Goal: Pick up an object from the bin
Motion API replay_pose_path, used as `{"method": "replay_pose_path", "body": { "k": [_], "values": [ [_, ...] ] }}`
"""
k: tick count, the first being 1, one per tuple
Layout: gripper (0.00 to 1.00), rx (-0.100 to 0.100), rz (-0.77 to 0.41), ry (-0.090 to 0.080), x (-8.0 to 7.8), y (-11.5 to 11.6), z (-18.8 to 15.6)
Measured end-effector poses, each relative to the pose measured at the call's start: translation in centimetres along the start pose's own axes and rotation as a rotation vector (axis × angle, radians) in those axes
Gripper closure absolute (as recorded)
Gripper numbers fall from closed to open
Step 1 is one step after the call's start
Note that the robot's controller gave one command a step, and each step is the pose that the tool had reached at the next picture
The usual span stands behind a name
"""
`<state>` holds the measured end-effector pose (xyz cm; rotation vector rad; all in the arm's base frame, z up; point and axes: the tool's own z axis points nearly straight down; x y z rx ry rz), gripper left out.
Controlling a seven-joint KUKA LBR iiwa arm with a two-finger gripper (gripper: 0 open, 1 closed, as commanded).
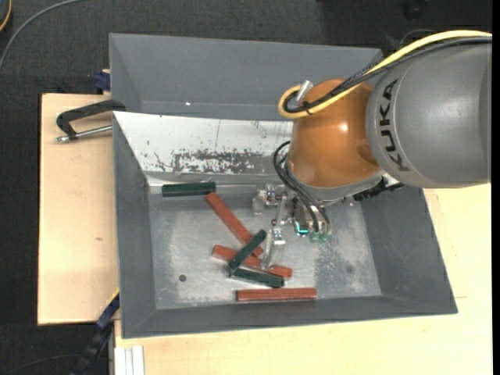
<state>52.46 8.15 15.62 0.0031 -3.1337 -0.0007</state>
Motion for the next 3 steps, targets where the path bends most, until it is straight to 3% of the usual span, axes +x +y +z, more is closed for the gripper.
{"method": "replay_pose_path", "body": {
  "k": [1, 2, 3],
  "values": [
    [0.00, 0.000, -0.071, -0.006, 0.0, 0.6, 8.8],
    [1.00, -0.003, -0.070, -0.019, -0.4, 0.7, 8.0],
    [1.00, 0.002, -0.551, -0.006, -2.7, 2.3, 8.0]
  ]
}}
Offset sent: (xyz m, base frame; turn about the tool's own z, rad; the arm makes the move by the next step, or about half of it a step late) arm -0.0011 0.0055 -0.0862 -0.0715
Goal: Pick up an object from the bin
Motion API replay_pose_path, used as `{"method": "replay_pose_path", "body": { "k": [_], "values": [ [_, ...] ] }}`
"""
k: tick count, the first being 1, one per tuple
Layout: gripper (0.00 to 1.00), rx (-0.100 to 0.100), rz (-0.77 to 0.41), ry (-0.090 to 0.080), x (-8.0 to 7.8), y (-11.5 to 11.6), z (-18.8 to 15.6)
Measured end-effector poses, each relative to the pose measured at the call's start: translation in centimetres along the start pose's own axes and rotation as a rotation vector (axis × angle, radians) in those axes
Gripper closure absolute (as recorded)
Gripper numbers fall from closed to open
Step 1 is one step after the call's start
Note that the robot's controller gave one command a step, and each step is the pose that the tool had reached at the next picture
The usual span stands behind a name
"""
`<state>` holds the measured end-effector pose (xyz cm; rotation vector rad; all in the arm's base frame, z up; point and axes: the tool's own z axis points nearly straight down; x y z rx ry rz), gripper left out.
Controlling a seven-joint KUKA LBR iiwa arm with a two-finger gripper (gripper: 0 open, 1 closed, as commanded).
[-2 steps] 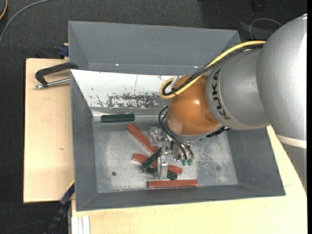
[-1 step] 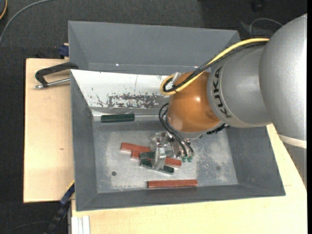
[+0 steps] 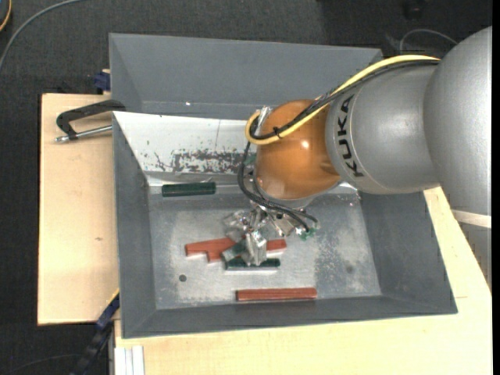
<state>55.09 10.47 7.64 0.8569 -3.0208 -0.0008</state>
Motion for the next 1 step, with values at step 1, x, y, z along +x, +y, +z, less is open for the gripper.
{"method": "replay_pose_path", "body": {
  "k": [1],
  "values": [
    [1.00, 0.005, -0.069, -0.018, -3.86, 0.61, -13.32]
  ]
}}
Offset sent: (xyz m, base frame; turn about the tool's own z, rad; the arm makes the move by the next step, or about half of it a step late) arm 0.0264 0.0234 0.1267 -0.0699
